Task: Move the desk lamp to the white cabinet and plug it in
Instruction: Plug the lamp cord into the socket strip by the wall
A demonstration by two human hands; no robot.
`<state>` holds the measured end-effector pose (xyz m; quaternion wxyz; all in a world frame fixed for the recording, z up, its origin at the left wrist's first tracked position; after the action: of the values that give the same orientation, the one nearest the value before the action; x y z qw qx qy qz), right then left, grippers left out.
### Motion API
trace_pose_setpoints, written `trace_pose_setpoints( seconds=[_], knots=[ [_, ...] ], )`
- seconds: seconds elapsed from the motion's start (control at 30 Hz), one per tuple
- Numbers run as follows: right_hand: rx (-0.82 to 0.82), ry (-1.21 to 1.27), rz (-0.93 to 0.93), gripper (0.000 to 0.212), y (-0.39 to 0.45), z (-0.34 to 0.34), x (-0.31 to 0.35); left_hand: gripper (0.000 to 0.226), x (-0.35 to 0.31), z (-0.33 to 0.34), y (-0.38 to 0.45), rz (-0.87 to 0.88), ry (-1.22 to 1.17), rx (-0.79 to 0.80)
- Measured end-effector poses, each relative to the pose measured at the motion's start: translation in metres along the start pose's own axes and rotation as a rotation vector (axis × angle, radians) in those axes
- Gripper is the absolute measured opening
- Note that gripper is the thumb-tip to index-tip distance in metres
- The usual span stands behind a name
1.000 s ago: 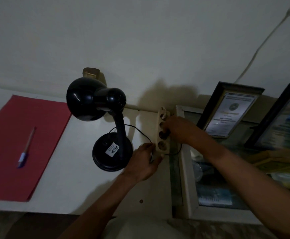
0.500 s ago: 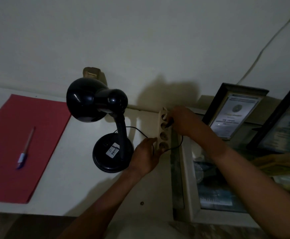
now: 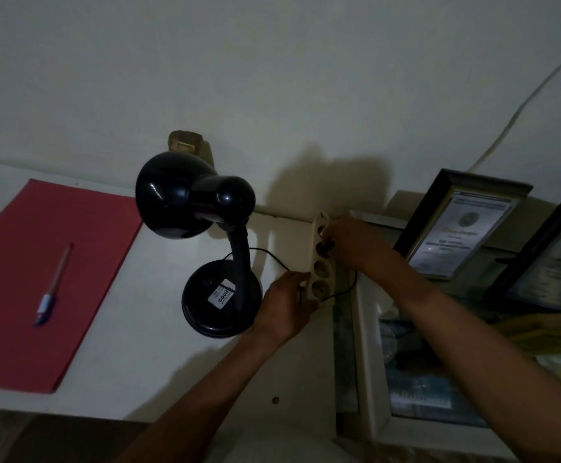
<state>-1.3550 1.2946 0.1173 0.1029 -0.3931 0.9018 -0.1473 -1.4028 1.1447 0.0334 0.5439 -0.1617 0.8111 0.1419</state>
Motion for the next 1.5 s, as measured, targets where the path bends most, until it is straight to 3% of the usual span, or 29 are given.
trace_pose_setpoints(
  seconds=[0.23,0.33,0.53,0.73,1.07,1.5],
  knots=[
    [-0.005,-0.035,-0.027,0.023,0.004,0.003,0.002,0.058,0.002,0.000,0.000,0.009,-0.009,-0.013],
    [-0.051,-0.004,-0.011,0.033,0.003,0.003,0.001,0.057,0.002,0.000,0.000,0.008,-0.013,-0.002],
    [-0.244,0.095,0.162,0.032,-0.018,0.001,-0.010,0.047,0.000,-0.001,0.000,0.017,-0.024,0.008],
    [-0.321,0.191,0.285,0.027,-0.033,0.013,-0.015,0.044,0.003,-0.001,0.002,0.025,-0.016,-0.005],
    [-0.233,0.099,0.268,0.018,-0.017,-0.004,-0.014,0.039,0.008,-0.002,0.010,-0.030,0.014,-0.021],
    [-0.267,0.250,0.250,0.046,-0.006,0.003,-0.011,0.042,0.004,-0.003,0.008,-0.031,-0.011,-0.023]
  ],
)
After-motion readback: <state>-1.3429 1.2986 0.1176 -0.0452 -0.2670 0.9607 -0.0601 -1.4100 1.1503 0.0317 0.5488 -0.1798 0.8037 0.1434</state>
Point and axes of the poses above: each hand's wrist, its own y-axis towards the middle knuckle, its own z-axis out of the palm, x = y × z, the point moved 6 cm from there along y, towards the middle knuckle, and after that the axes turned 4 degrees about -y, right-handed, at the moved point
